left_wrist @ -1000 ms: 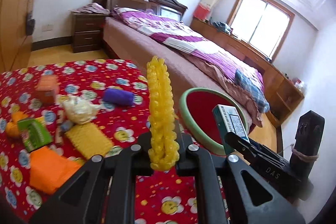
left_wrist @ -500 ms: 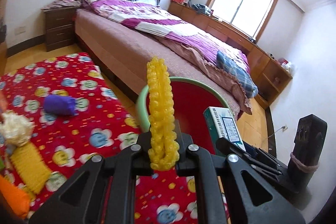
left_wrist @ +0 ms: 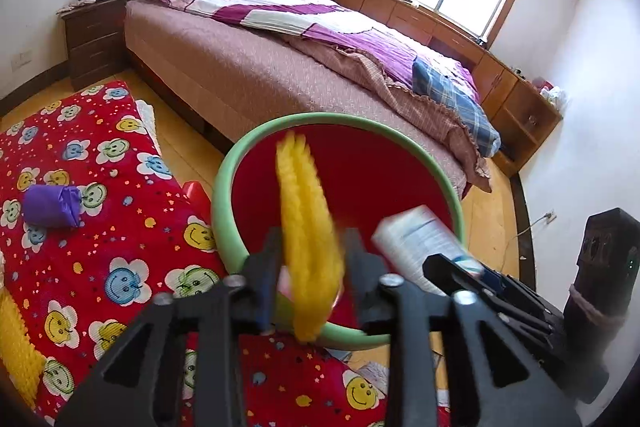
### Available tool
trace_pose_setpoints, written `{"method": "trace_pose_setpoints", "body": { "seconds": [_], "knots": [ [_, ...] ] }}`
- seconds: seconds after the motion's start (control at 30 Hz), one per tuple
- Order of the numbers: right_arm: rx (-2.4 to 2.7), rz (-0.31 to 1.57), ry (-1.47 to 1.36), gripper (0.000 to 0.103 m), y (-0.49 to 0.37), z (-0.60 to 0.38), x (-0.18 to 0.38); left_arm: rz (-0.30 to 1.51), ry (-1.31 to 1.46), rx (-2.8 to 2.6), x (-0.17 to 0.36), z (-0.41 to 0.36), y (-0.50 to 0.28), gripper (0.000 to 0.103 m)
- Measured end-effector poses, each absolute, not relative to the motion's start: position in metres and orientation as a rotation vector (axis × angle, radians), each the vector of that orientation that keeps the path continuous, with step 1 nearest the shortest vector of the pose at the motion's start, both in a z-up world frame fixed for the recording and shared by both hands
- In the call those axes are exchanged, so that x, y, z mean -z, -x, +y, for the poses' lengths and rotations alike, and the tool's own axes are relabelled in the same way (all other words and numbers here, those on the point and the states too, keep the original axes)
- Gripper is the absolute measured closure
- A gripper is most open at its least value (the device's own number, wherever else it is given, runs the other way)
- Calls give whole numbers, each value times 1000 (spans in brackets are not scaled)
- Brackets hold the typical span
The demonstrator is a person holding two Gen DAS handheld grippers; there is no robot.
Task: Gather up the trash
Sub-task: 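Open both tools to drop the sleeve and box into the bin, then move both tools back over the items on the bedspread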
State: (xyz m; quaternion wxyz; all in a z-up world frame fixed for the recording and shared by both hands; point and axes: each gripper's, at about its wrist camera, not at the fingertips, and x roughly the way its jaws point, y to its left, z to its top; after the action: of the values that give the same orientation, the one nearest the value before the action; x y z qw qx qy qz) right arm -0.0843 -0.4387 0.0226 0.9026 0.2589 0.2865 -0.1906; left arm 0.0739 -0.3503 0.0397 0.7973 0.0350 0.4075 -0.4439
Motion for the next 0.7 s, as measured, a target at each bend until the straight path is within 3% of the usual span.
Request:
{"method": "trace_pose_setpoints", "body": {
  "seconds": [0.7],
  "knots": [
    [367,587,-515,45,87,-424,-33,863,-55,872,-57,-312,-62,67]
  ]
}}
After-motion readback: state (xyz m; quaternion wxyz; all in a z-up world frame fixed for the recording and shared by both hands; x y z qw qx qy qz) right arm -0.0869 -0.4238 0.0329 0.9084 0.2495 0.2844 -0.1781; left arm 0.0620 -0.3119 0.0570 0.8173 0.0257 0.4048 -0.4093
